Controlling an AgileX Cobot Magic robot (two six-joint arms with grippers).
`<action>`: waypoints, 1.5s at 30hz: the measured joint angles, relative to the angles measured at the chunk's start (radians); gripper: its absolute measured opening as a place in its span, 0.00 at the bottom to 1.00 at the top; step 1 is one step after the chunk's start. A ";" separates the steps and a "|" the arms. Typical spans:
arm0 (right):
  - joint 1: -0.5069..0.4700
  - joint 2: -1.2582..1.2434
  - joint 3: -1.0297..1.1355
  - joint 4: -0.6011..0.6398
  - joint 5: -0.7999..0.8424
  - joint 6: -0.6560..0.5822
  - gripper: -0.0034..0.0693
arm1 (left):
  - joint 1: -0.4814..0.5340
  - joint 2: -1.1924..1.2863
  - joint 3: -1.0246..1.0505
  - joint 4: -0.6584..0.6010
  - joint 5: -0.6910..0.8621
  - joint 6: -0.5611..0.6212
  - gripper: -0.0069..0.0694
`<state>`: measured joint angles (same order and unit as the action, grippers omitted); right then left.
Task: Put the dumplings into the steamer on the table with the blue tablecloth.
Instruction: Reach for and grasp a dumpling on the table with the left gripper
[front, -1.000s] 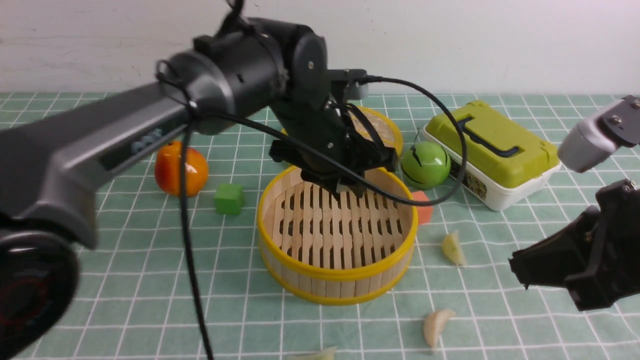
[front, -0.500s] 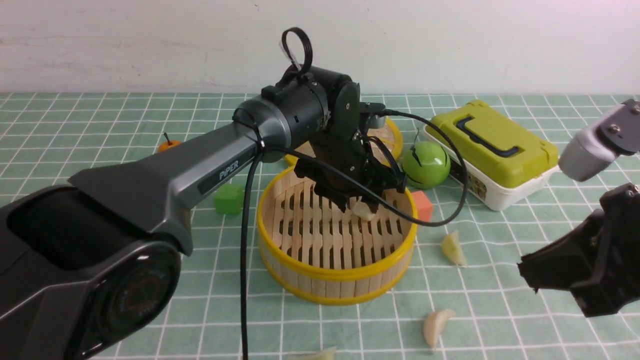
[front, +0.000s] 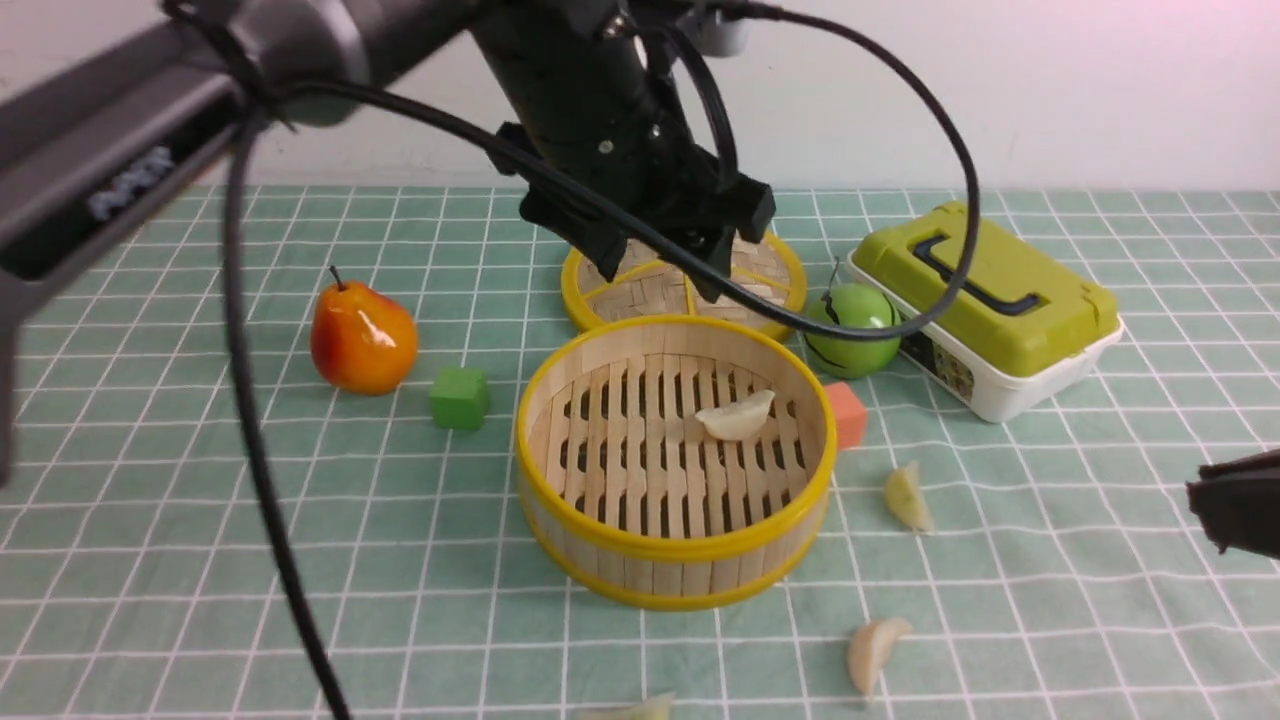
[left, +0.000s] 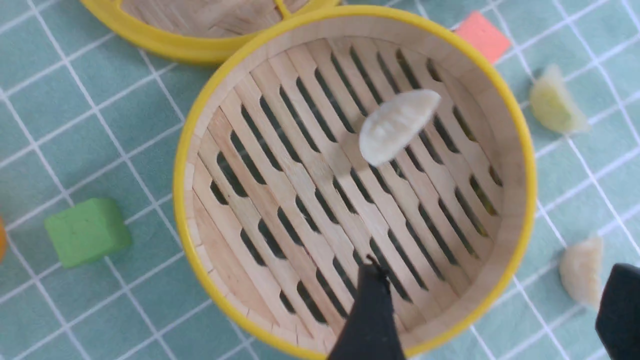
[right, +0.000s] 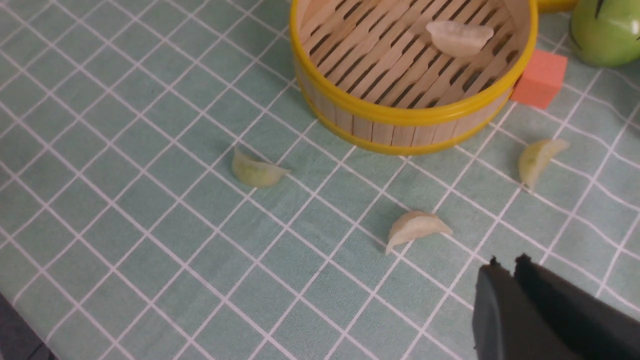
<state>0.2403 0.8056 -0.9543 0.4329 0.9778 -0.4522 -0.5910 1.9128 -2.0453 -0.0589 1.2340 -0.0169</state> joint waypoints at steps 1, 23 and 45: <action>0.000 -0.026 0.000 -0.004 0.001 0.011 0.10 | -0.006 -0.057 0.072 -0.019 0.002 0.049 0.81; 0.000 -0.089 -0.003 -0.004 0.009 0.020 0.13 | -0.191 -0.078 0.812 -0.034 -0.361 0.464 0.72; 0.000 -0.089 -0.003 -0.004 0.022 0.020 0.15 | -0.172 -0.073 0.499 0.013 -0.210 0.120 0.36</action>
<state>0.2403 0.7165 -0.9571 0.4288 1.0003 -0.4326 -0.7631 1.8395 -1.5462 -0.0457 1.0235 0.1030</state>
